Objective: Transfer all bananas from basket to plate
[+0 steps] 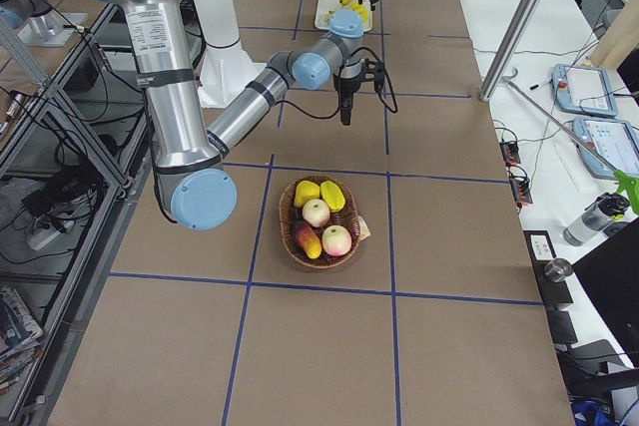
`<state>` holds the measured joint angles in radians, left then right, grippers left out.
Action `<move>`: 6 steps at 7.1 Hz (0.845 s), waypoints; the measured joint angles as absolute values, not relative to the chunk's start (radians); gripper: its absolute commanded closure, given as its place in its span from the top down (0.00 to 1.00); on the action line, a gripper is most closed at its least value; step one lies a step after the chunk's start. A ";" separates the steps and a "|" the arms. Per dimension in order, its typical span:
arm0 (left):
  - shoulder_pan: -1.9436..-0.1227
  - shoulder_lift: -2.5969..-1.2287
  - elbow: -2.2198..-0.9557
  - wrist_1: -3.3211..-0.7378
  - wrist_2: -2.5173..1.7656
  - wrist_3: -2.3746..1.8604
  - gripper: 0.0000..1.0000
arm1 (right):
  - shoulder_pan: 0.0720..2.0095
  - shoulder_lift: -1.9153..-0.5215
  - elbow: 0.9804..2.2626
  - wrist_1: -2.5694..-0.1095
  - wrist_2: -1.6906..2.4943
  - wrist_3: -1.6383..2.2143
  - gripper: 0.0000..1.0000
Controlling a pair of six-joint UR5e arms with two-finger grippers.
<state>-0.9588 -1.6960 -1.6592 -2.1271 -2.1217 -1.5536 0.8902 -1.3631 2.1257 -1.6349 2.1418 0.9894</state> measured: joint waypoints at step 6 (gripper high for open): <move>-1.147 -1.613 -1.749 -1.954 -2.254 -0.806 1.00 | 1.021 -1.408 2.127 -1.793 2.151 0.677 1.00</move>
